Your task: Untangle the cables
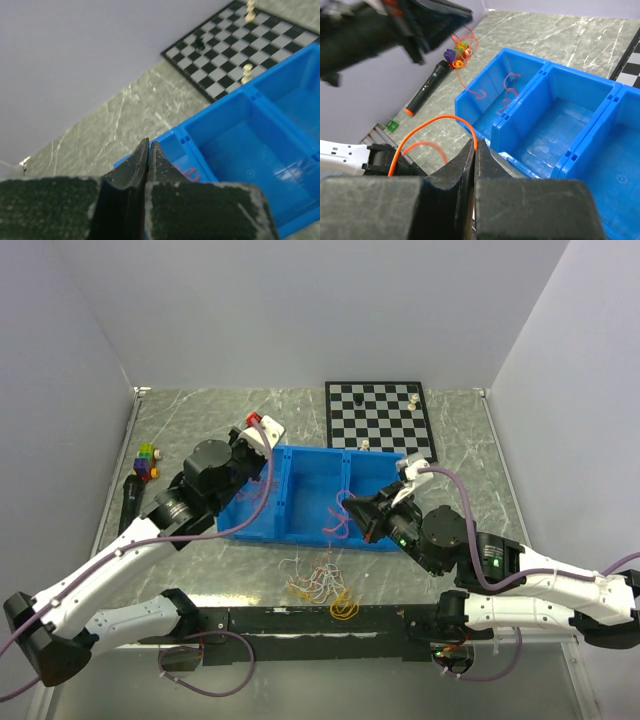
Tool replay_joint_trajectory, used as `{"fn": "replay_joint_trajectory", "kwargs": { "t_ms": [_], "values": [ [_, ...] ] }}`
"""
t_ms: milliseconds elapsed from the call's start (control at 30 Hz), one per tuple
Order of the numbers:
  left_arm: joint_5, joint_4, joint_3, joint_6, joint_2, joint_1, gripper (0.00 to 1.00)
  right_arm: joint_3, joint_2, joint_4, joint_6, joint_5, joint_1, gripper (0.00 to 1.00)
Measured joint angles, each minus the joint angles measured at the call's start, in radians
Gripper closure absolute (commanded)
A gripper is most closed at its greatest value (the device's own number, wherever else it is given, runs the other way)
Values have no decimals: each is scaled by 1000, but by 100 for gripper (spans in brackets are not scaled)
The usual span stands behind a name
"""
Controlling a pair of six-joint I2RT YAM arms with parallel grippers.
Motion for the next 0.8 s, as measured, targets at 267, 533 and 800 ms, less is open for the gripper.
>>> {"fn": "replay_joint_trajectory", "kwargs": {
  "t_ms": [267,533,800],
  "values": [
    [97,7,-76,-31,61,80,57,-29,-43,-7,1,1,0,100],
    [187,-8,-88,-44,61,97,44,-28,-35,-7,-7,-1,2,100],
    [420,-175,105,-63,44,106,3,-28,-30,-5,-7,-5,2,100]
  ]
}}
